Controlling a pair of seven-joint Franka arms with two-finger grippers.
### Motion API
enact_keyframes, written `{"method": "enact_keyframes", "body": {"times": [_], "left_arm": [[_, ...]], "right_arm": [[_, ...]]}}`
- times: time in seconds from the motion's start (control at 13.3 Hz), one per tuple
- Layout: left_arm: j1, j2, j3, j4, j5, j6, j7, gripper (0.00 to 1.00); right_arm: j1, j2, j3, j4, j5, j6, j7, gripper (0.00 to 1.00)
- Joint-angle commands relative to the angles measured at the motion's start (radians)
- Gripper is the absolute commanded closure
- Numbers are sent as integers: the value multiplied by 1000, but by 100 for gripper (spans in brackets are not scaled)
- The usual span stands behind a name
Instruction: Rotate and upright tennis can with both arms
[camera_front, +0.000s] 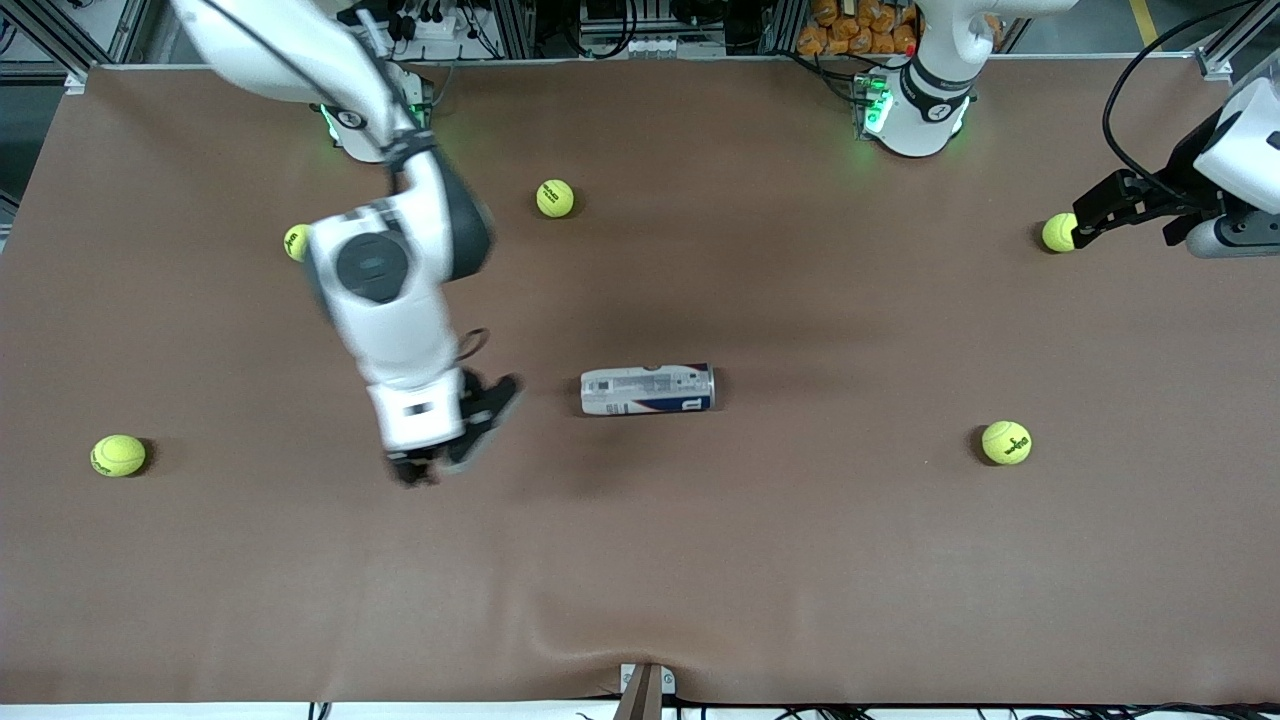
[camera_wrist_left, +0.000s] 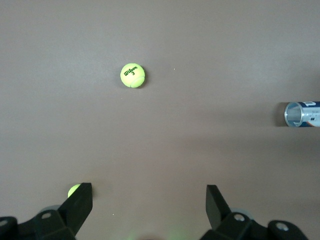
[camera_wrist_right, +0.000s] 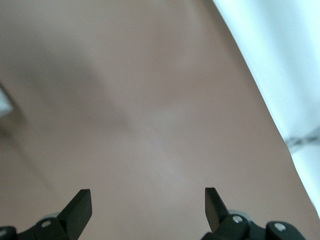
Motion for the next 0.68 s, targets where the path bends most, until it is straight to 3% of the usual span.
{"method": "enact_keyframes", "body": {"times": [0.0, 0.45, 0.6], "left_arm": [[6, 3, -1, 10, -2, -9, 28, 0], [6, 7, -1, 11, -2, -9, 28, 0], [6, 9, -1, 11, -2, -9, 28, 0]], "right_arm": [[-105, -102, 23, -55, 36, -99, 23, 0], [-249, -252, 19, -55, 73, -393, 268, 0], [-300, -307, 19, -55, 102, -426, 305, 0]]}}
